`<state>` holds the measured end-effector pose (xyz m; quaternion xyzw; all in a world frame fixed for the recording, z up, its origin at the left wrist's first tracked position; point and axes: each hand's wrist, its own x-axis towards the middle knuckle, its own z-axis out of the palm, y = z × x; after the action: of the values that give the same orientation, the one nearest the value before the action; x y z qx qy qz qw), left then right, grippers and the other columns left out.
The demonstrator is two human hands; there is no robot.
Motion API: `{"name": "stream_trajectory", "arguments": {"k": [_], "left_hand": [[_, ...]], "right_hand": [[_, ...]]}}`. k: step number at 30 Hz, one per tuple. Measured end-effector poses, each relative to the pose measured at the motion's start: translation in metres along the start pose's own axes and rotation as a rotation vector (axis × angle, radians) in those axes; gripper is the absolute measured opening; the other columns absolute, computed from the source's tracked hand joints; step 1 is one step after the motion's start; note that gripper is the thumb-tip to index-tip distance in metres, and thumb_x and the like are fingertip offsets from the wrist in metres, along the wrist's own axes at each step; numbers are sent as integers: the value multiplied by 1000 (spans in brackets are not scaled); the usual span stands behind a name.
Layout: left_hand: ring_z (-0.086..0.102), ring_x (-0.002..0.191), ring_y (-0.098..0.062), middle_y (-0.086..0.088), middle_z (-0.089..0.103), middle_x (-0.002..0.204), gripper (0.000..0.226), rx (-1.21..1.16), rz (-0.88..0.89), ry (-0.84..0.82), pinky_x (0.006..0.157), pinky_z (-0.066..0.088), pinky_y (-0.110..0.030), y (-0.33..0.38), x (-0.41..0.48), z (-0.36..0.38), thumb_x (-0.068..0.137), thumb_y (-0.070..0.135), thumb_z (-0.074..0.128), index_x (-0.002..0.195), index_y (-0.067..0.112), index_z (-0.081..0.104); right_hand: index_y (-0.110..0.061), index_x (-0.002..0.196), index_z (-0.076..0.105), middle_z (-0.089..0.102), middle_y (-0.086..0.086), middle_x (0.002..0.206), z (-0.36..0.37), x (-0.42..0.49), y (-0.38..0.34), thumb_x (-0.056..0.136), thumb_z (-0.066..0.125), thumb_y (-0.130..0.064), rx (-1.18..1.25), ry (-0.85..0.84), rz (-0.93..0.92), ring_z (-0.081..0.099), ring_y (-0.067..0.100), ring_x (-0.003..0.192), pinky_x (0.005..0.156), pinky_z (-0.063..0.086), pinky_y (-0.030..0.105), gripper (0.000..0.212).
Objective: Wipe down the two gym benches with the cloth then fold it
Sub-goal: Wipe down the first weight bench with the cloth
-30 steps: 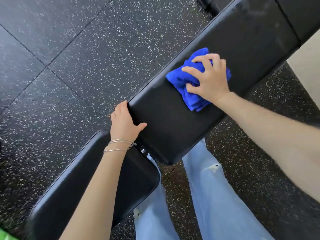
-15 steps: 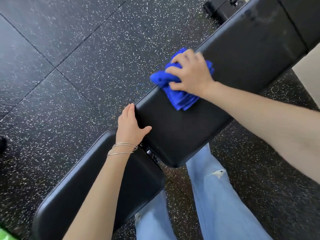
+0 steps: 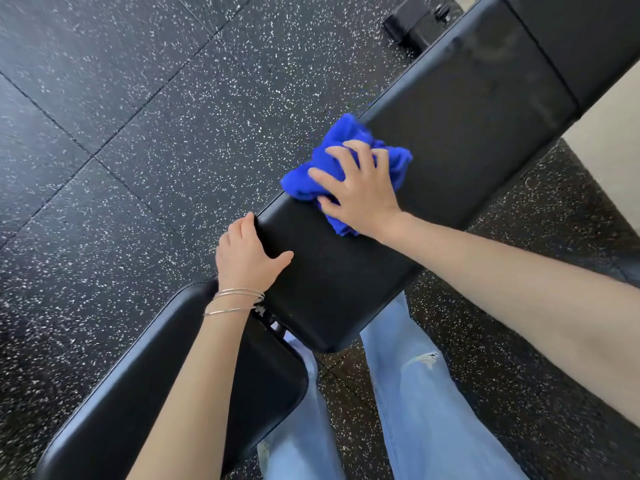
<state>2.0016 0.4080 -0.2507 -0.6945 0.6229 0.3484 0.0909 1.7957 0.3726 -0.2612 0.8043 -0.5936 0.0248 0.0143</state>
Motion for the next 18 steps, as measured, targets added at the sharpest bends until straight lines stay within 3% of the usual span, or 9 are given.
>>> {"name": "stream_trajectory", "arguments": {"k": [3,5,12,15,18], "left_hand": [[32,134,-34,-14,33,147,94,39,9,-23,112,26,-47,16,8,-1,73,41,74,146,8,23],[32,135,-34,-13,33,147,95,64,4,-32,112,25,-49,29,14,-1,73,43,73,146,9,23],[28,137,-34,-12,29,149,96,102,-41,-46,113,23,-52,82,34,3,74,50,70,147,10,20],[30,135,-36,-13,30,148,96,104,-17,-52,112,25,-51,98,43,3,75,49,70,146,10,20],[29,135,-35,-12,29,149,97,104,-19,-42,112,25,-52,112,49,6,74,50,70,147,11,20]], "right_hand": [[-33,89,69,69,2,102,-2,15,41,71,58,-34,-34,36,-302,65,30,85,65,47,36,21],[-33,87,69,70,0,100,-1,24,67,71,57,-32,-47,10,-307,65,28,83,62,47,35,19],[-30,95,69,67,2,107,-4,35,146,75,59,-34,-28,15,122,62,34,97,68,46,41,23],[-34,114,60,52,-1,131,-4,43,173,85,42,-39,20,-128,334,45,34,119,83,37,42,34],[-36,118,55,42,-2,139,-2,45,176,88,40,-38,55,-131,530,35,32,125,86,34,40,34]]}}
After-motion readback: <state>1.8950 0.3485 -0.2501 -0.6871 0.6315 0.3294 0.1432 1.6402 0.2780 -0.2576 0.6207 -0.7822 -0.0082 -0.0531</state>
